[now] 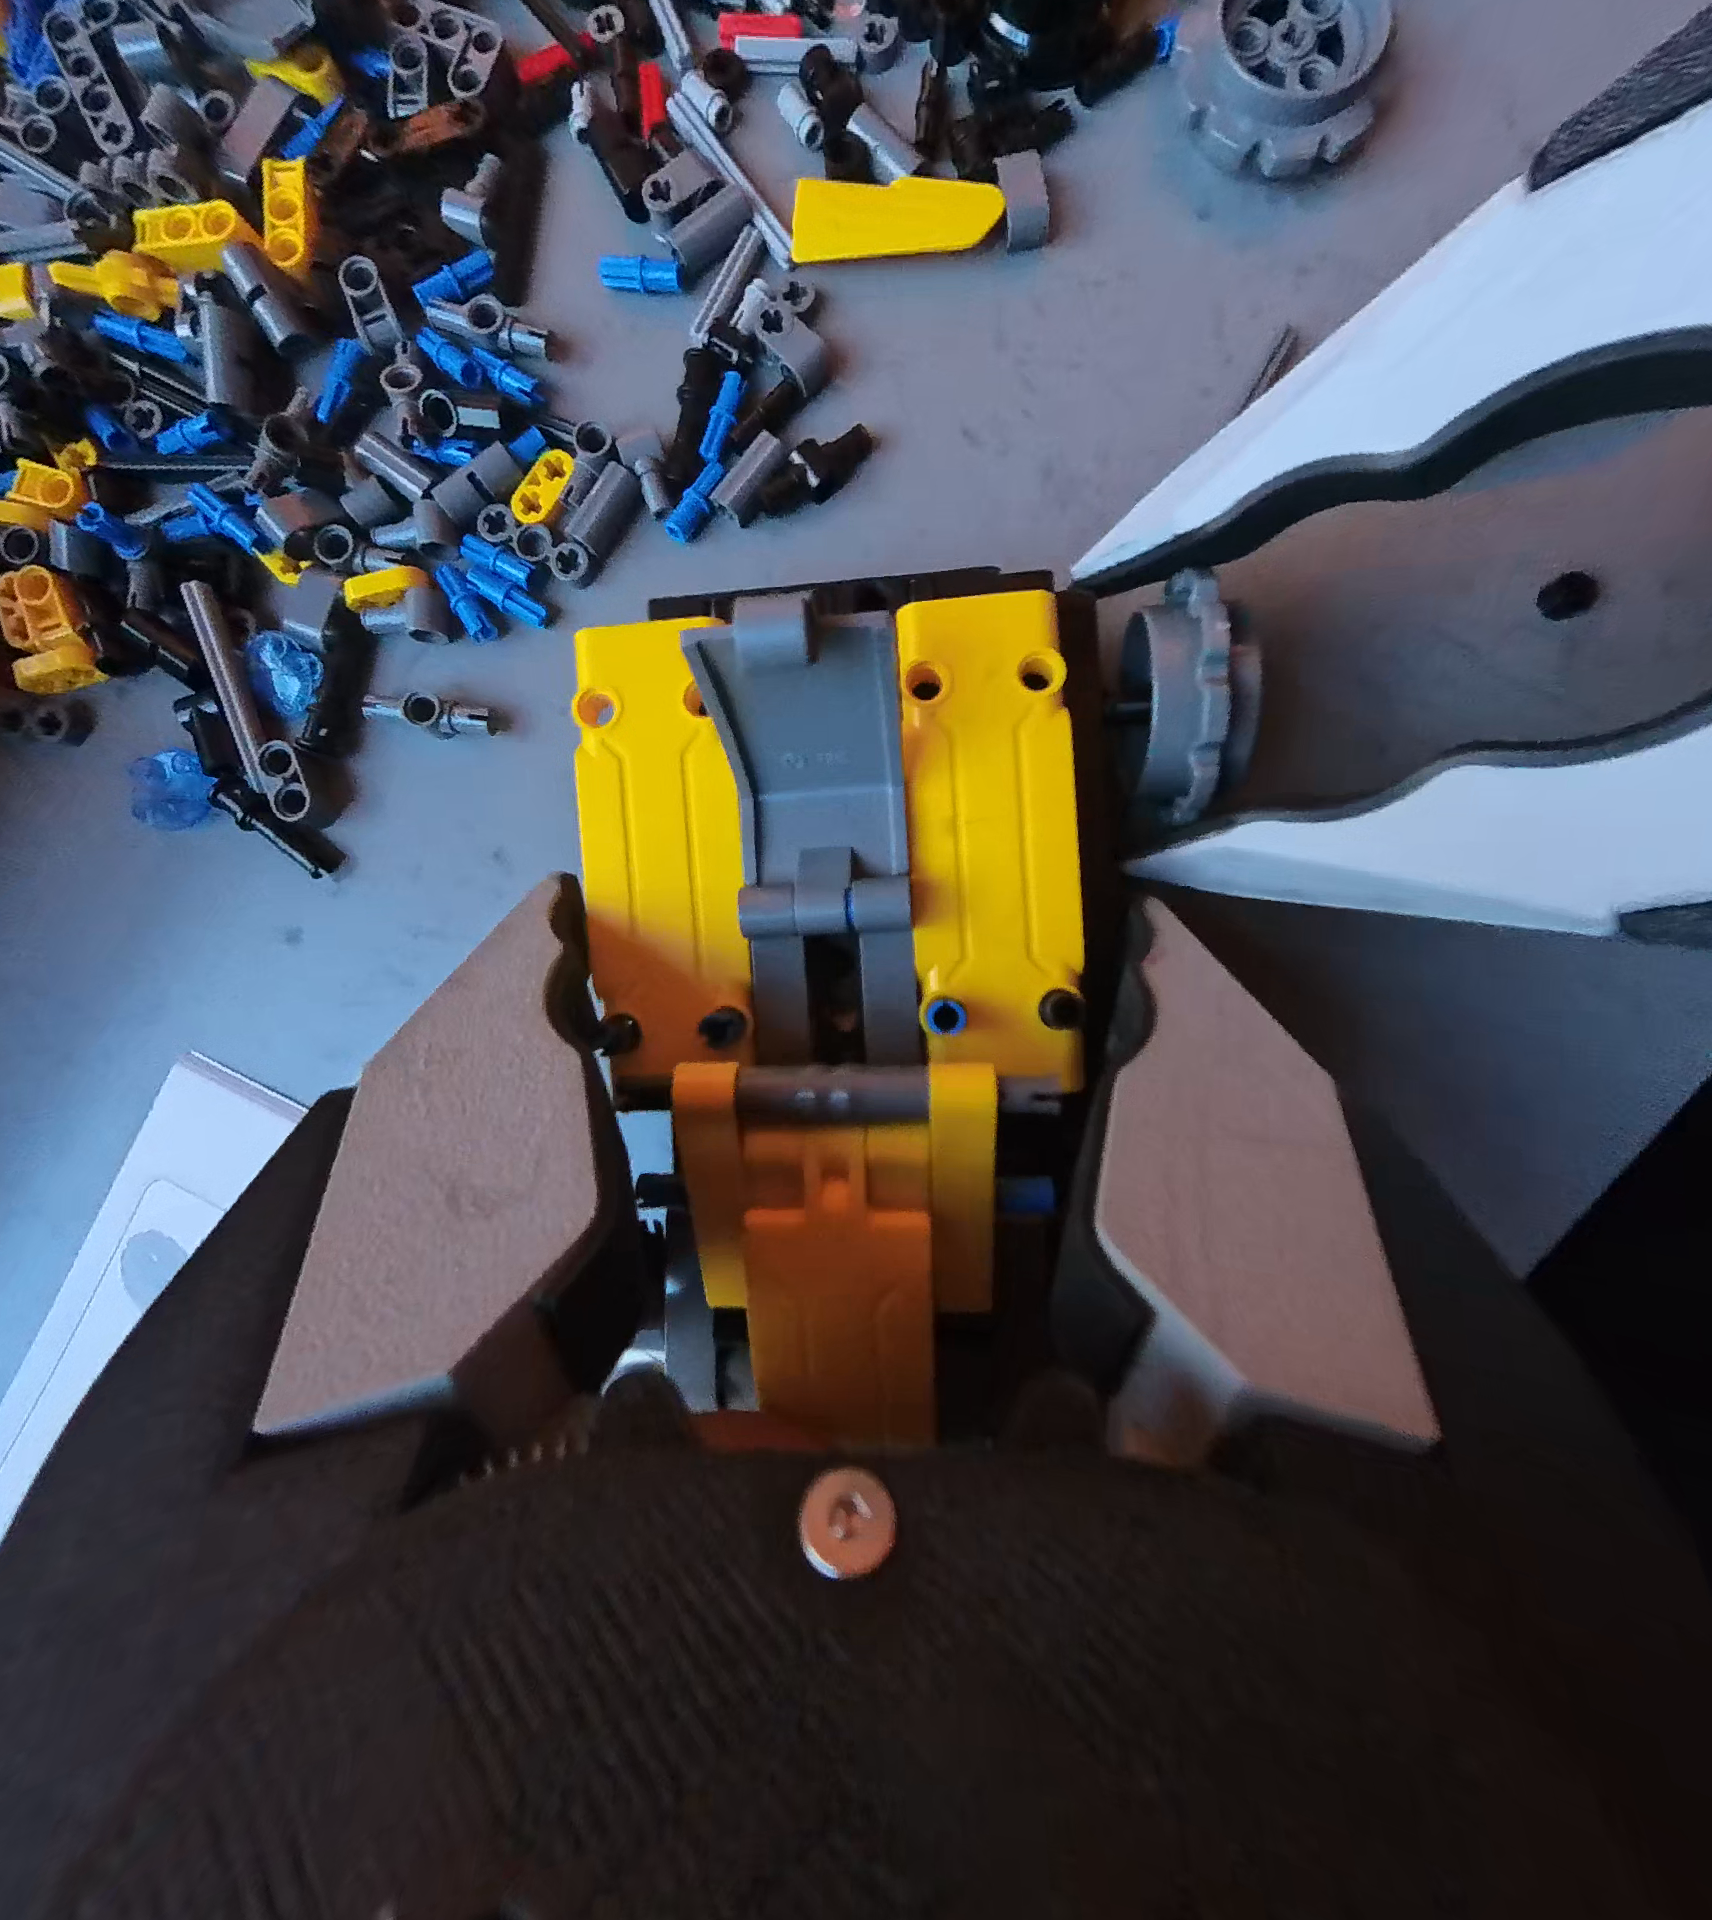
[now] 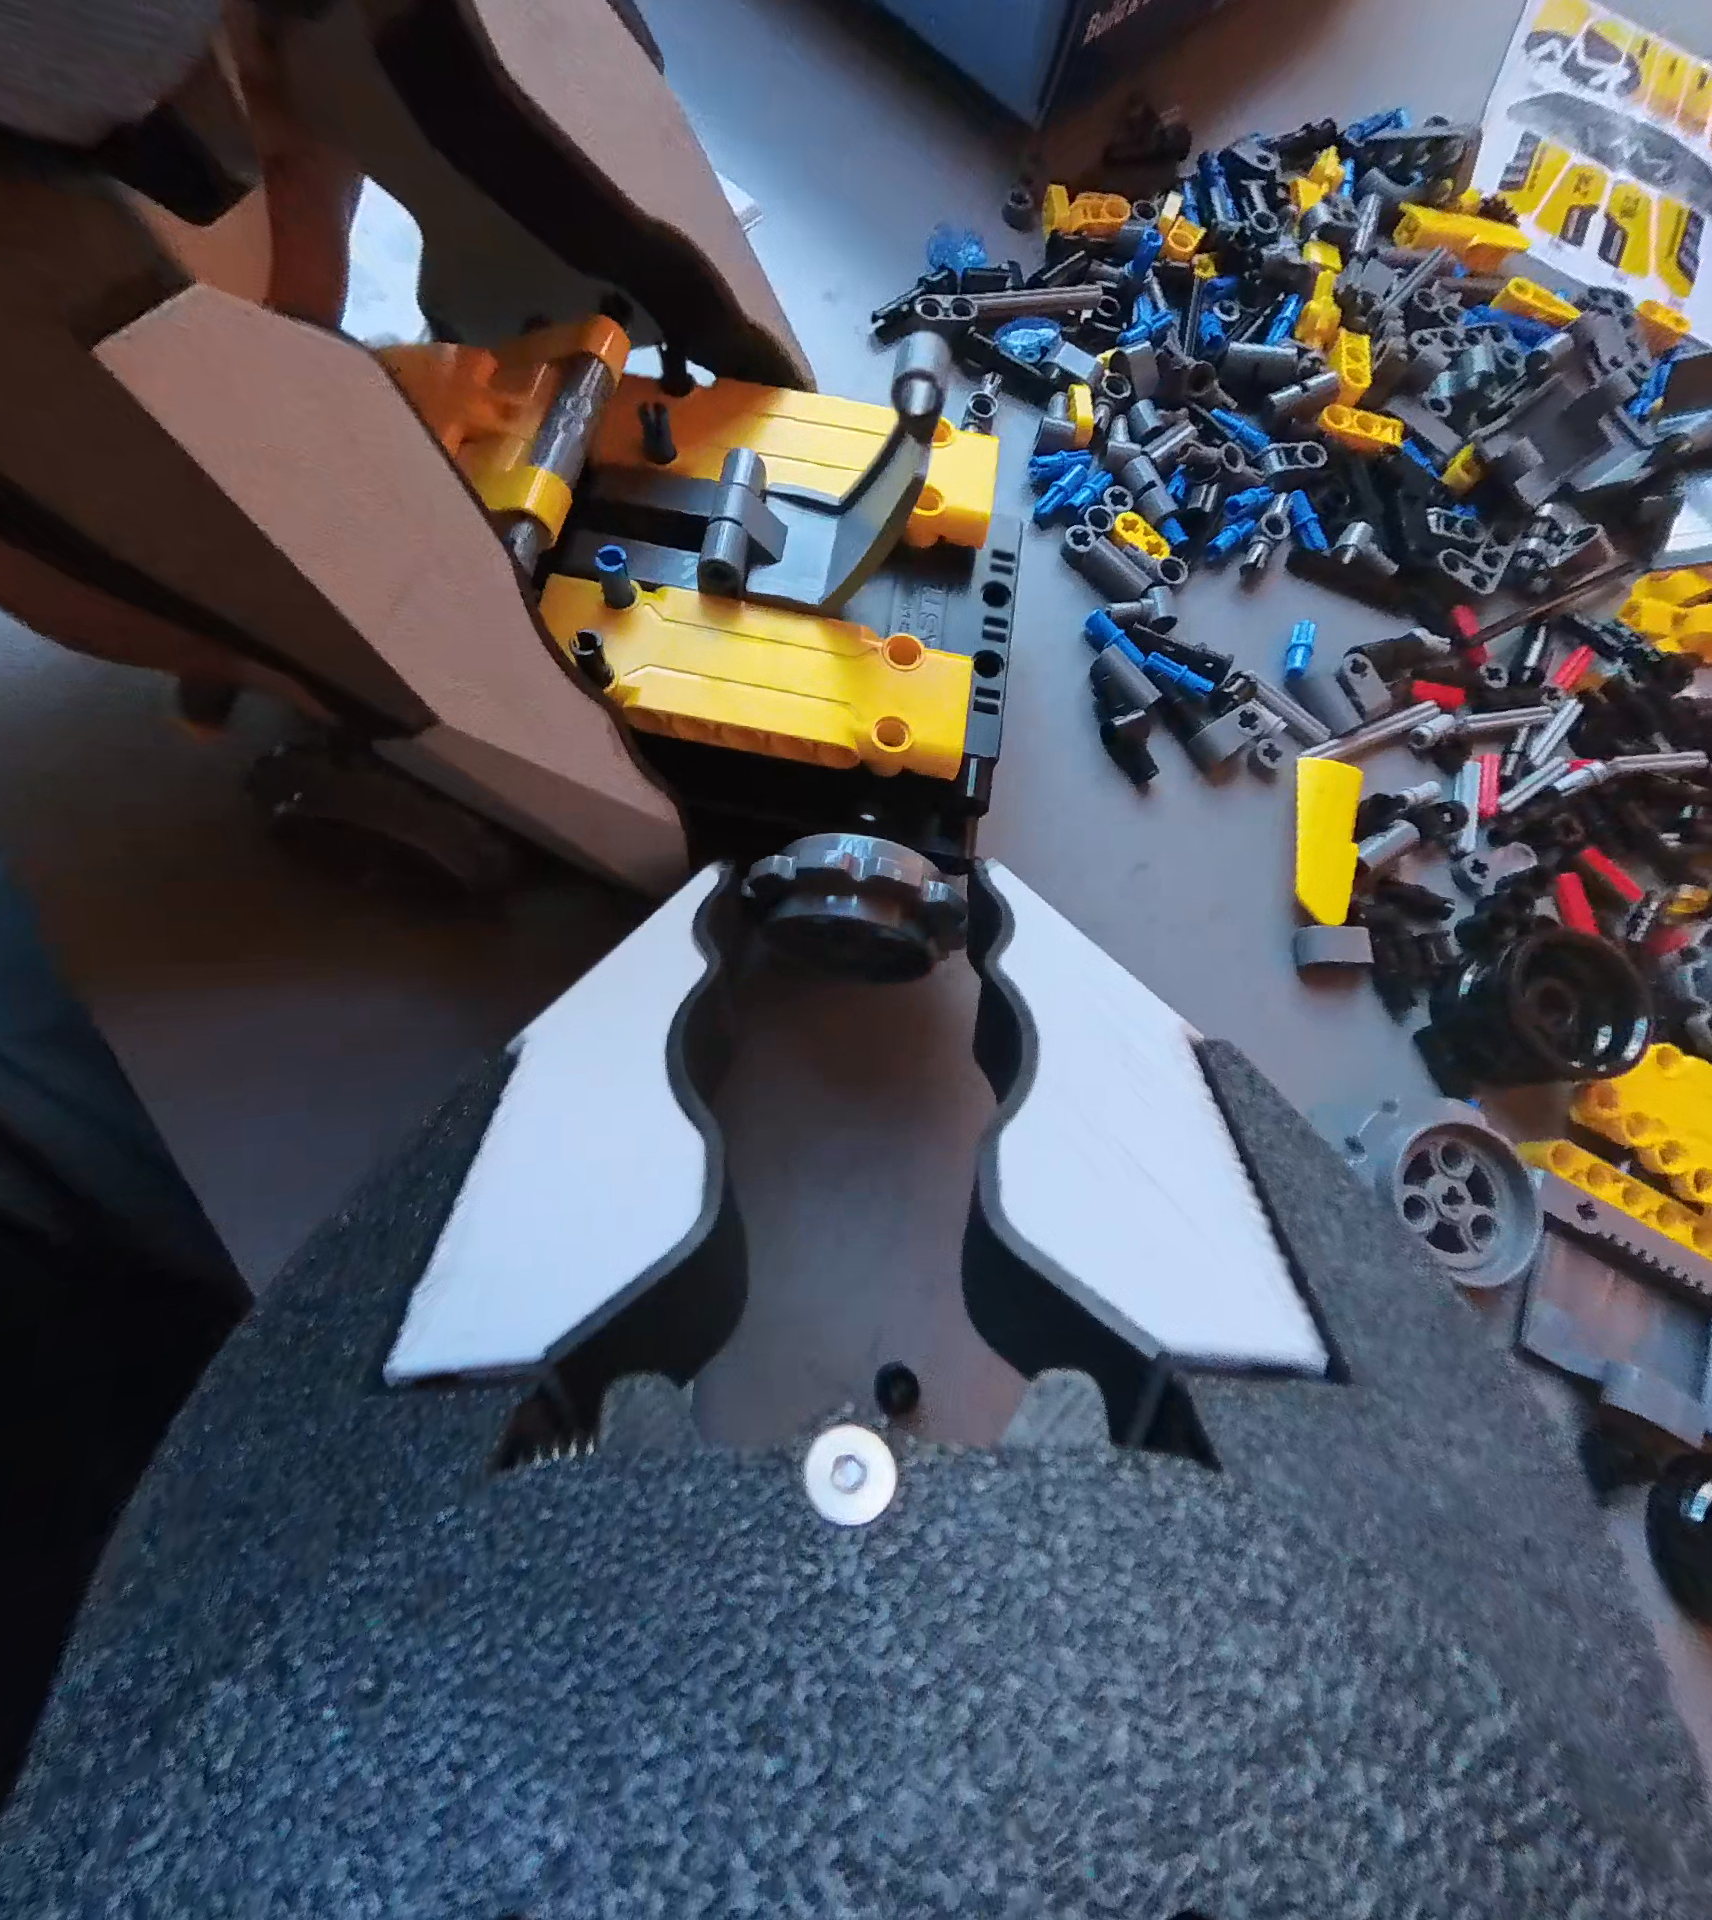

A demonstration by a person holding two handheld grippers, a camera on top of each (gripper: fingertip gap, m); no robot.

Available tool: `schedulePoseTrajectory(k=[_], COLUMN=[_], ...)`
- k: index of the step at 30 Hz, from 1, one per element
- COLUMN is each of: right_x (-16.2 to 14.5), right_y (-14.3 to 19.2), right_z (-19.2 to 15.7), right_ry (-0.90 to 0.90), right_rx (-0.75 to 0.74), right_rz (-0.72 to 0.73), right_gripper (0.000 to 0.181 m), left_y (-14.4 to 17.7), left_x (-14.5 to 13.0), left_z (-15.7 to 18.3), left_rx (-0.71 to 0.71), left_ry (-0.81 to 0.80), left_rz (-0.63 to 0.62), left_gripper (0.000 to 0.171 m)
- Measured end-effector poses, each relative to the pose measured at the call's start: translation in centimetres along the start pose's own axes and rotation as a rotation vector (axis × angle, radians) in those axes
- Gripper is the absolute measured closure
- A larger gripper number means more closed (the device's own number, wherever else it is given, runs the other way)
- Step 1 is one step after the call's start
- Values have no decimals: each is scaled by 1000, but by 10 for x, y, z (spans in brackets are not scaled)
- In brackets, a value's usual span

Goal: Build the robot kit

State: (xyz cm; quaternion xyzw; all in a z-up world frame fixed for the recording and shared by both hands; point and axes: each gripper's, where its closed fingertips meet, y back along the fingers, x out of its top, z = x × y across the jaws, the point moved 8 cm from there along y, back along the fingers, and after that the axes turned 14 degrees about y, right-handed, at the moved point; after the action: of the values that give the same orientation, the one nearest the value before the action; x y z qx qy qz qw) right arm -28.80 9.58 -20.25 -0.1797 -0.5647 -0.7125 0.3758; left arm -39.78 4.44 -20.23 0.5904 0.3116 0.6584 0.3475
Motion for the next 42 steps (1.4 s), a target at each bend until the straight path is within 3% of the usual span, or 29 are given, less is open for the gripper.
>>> schedulePoseTrajectory(k=[9, 13, 17, 21, 27, 29, 32, 37, 42], right_x=[-6, -5, -11, -16, -12, -15, -16, -4, 3], right_y=[11, 8, 11, 18, 19, 22, 28, 24, 17], right_z=[-12, -9, 4, -4, -6, -5, 7, 10, 4], right_ry=[166, 66, -170, 180, 340, 393, 488, 633, 671], right_rx=[-97, -78, 161, 112, 1, 90, 242, 327, 440], right_rz=[19, 2, 105, 73, 28, 57, 102, 140, 169], right_gripper=[140, 140, 141, 149, 147, 150, 168, 149, 162], left_y=[1, 1, 1, 1, 0, 1, 3, 3, 4], left_x=[-7, -6, -7, -7, -5, -7, -7, -4, -4], left_z=[3, 5, 5, 4, 5, 4, 0, -6, -6], left_rx=[-64, -49, -56, -79, -96, -135, -171, -212, -230], left_ry=[33, 34, 37, -4, -4, -55, -162, -263, -288], left_rz=[20, 12, 29, 8, 18, 7, -54, -113, -122], left_gripper=[72, 73, 73, 71, 73, 72, 72, 72, 71])
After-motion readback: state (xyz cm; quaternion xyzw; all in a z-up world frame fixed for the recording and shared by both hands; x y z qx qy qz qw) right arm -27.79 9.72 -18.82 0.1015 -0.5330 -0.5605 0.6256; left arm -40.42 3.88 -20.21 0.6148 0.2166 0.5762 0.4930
